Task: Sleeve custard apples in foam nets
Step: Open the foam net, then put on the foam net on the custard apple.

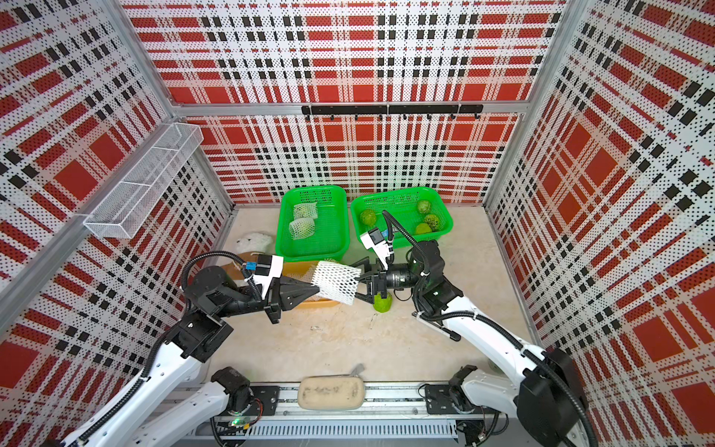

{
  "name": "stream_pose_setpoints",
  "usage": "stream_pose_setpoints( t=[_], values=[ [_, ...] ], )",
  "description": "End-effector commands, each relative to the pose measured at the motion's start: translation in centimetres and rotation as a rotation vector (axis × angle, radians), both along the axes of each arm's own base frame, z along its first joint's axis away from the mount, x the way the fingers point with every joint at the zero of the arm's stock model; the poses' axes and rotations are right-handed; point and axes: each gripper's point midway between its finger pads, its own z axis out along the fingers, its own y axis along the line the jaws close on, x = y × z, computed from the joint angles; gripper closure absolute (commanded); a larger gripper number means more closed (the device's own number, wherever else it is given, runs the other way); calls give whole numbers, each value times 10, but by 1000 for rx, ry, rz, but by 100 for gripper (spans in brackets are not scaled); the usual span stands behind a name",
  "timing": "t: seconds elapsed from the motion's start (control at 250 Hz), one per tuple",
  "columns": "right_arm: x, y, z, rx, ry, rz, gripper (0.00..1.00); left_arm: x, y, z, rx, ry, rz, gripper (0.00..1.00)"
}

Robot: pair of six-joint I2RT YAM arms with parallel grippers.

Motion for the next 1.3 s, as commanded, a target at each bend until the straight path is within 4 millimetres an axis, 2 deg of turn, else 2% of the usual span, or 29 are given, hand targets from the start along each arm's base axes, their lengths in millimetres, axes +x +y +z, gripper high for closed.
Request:
stream_pose_setpoints(
  t=[0.0,0.112,0.232,0.324,0.424,0.62,0.728,0.881,1.121,1.297],
  values=[
    [9,-20,-13,-114,-39,-137,0,15,3,-3,3,24,61,100],
    [33,-67,-51,-338,19,-381,0,36,4,-19,90,79,139,100],
    [46,-119,-90,-575,51,-614,0,51,2,-39,218,132,212,100],
    [56,-147,-117,-721,75,-757,0,60,-6,-60,343,151,268,100],
    [63,-164,-143,-834,116,-825,0,70,-18,-84,505,173,323,100],
    [65,-171,-175,-922,143,-832,0,86,-51,-125,742,197,344,100],
    [65,-173,-186,-908,131,-850,0,85,-72,-146,851,203,307,100],
    [62,-175,-201,-889,128,-867,0,85,-90,-172,970,146,299,100],
    [61,-175,-220,-883,122,-858,0,84,-118,-192,959,171,225,100],
    [62,-171,-218,-866,102,-847,0,83,-135,-200,959,186,178,100]
  ],
)
